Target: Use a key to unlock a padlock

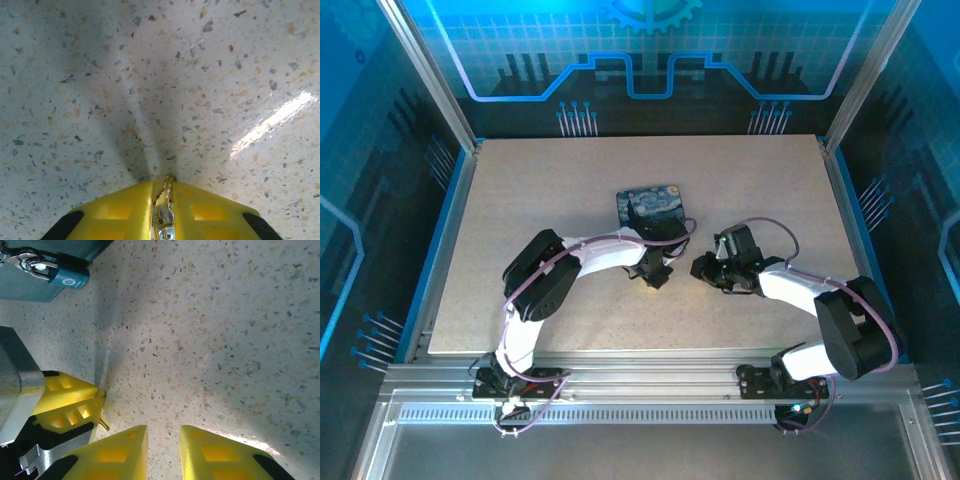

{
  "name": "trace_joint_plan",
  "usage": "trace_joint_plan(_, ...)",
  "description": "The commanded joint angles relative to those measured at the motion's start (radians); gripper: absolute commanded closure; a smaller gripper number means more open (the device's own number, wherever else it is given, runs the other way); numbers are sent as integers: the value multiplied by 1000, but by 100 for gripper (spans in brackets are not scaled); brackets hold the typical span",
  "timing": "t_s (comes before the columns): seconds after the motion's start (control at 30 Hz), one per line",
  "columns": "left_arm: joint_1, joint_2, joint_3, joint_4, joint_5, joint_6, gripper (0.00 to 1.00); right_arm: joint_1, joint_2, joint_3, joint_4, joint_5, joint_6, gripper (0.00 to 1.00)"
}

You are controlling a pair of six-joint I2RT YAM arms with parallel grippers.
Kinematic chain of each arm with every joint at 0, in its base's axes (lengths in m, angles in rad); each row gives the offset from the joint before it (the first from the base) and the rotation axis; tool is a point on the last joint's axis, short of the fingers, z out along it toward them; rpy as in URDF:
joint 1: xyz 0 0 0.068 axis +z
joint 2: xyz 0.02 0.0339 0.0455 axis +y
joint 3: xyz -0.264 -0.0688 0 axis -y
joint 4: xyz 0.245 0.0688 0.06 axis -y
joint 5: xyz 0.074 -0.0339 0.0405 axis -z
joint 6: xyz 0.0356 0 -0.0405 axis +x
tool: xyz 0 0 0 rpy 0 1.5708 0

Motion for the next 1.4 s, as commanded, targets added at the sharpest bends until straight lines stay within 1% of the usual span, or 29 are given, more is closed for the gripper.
trace_joint_plan(0.0,-6,34,13,-48,-7,7,87,-12,-21,-8,-26,14,-13,77)
trace_joint_plan(0.33,-5,30,15,-31,-6,-1,100,-12,-23,-4,-29,20,-16,77)
trace_joint_plan(0.67,1,-47,-24,33,-8,-22,100,-13,-31,-7,-29,24,-15,77)
trace_joint_plan(0.97,12,-128,-93,109,2,-48,100,-13,-53,-23,-22,27,-11,77)
trace_joint_plan(1.2,17,-166,-133,149,14,-66,100,-8,-56,-42,41,-7,-7,77)
trace_joint_plan(1.37,29,-229,-203,230,42,-85,100,1,-79,-60,98,-27,-13,77)
